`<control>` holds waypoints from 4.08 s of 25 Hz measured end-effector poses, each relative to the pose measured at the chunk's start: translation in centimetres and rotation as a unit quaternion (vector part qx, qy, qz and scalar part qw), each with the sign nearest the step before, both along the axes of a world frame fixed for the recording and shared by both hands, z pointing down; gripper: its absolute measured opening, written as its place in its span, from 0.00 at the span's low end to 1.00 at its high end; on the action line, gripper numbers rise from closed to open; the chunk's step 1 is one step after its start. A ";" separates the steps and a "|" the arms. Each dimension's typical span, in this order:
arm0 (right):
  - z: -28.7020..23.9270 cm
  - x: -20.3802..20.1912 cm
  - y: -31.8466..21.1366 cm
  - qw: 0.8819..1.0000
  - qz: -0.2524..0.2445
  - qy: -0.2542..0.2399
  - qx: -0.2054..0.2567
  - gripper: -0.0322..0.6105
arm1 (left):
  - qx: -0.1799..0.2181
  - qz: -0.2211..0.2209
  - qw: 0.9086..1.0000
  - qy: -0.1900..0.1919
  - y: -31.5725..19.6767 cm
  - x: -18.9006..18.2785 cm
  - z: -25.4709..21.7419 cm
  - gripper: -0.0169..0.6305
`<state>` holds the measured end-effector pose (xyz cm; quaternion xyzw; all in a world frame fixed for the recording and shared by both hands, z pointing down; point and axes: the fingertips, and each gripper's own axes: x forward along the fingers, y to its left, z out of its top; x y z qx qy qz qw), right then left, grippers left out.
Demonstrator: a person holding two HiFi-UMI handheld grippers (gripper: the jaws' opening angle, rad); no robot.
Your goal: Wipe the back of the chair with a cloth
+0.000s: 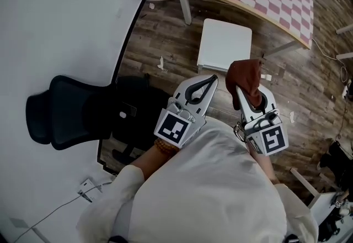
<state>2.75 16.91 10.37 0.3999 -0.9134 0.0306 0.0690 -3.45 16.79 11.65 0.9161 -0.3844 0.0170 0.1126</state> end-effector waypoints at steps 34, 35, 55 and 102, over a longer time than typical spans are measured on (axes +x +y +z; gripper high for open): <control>13.5 0.5 -14.1 0.965 -0.179 0.156 -0.115 0.19 | -0.048 0.024 0.984 -0.172 -13.3 0.5 13.5 0.04; 14.6 0.3 -14.3 0.959 -0.198 0.172 -0.110 0.19 | -0.053 0.027 0.982 -0.180 -13.3 0.3 14.2 0.04; 34.9 -1.1 -14.7 0.789 -0.447 0.396 -0.144 0.19 | -0.120 0.094 0.957 -0.248 -14.0 -0.9 23.9 0.08; 51.5 -1.8 -8.7 0.539 -0.689 0.483 -0.041 0.19 | -0.198 0.088 0.950 -0.224 -12.5 -1.6 27.5 0.08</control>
